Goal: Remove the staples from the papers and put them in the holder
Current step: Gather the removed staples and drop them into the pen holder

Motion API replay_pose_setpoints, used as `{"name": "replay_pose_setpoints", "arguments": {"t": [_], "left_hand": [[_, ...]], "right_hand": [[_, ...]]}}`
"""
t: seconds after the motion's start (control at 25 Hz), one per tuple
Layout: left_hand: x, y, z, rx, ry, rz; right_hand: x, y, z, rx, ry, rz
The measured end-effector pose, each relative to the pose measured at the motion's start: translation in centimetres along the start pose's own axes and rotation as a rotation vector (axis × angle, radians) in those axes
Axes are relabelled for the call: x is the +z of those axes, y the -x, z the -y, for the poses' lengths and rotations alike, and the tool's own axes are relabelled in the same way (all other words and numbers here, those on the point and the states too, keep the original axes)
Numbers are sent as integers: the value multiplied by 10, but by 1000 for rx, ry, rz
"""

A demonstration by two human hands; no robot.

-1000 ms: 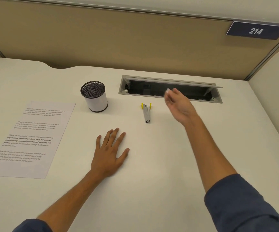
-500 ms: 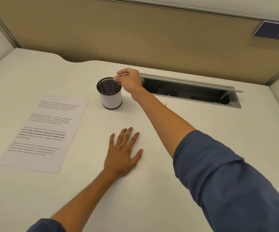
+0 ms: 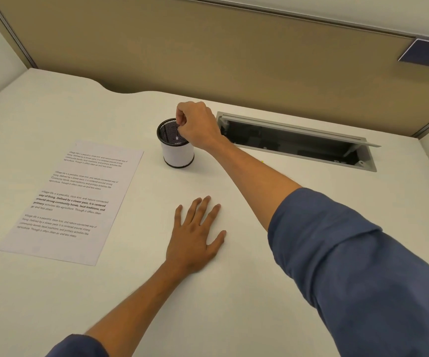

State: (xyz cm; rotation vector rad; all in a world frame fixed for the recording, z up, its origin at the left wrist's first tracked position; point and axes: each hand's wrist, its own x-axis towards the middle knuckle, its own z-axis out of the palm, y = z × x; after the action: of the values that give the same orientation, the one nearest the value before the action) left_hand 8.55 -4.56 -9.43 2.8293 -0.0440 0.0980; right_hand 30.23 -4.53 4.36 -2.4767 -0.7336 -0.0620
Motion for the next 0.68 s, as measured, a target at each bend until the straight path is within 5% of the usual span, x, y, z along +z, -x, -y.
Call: {"name": "replay_pose_setpoints", "arguments": {"t": [0.4,0.68], "left_hand": [[-2,0,0,3,-1,8],[-2,1,0,9,-12,-8]], "right_hand": [[-3,4,-5,-25,15,103],[-24,47,-23,31,-191,-155]]}}
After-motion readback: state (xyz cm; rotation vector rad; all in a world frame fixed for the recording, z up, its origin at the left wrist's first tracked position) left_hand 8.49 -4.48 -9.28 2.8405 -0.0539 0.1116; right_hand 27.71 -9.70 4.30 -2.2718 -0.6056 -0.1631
